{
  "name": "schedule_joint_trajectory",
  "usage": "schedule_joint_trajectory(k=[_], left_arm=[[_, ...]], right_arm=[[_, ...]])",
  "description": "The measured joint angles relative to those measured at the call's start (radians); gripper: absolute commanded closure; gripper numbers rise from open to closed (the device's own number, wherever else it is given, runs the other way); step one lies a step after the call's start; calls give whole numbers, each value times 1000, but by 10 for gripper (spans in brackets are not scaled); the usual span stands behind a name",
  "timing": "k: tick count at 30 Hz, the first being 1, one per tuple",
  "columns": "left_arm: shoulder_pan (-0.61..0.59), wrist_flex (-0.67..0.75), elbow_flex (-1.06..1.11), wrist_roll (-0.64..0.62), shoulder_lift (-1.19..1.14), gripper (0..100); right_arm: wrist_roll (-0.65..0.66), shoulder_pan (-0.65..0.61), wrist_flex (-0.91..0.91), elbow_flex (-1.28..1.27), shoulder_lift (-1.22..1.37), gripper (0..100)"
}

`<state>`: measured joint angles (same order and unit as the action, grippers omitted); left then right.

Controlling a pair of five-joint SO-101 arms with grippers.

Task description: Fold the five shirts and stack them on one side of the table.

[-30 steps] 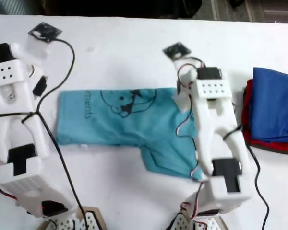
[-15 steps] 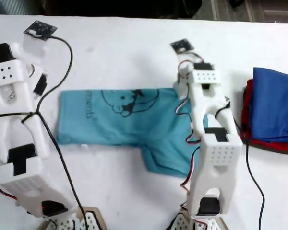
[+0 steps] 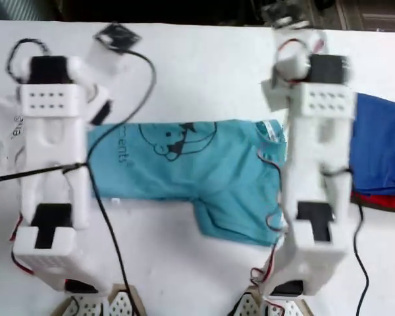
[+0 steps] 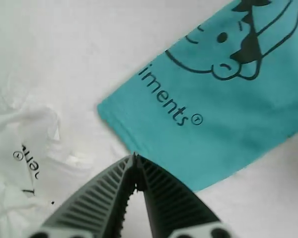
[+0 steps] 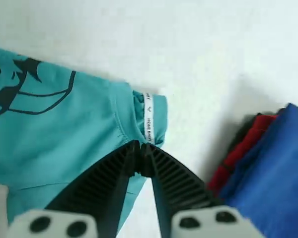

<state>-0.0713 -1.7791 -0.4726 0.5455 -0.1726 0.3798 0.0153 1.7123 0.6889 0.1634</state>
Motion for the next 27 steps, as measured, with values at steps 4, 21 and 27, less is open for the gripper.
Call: schedule_joint_trajectory(k=[4, 21, 27], left_arm=[[129, 0, 0, 0, 0, 972], [638, 34, 100, -48, -155, 784], [779, 34, 104, -48, -212, 759]], right_arm=[[0, 20, 0, 2, -184, 981], [0, 207, 2, -21, -750, 981], [0, 241, 2, -152, -865, 981]])
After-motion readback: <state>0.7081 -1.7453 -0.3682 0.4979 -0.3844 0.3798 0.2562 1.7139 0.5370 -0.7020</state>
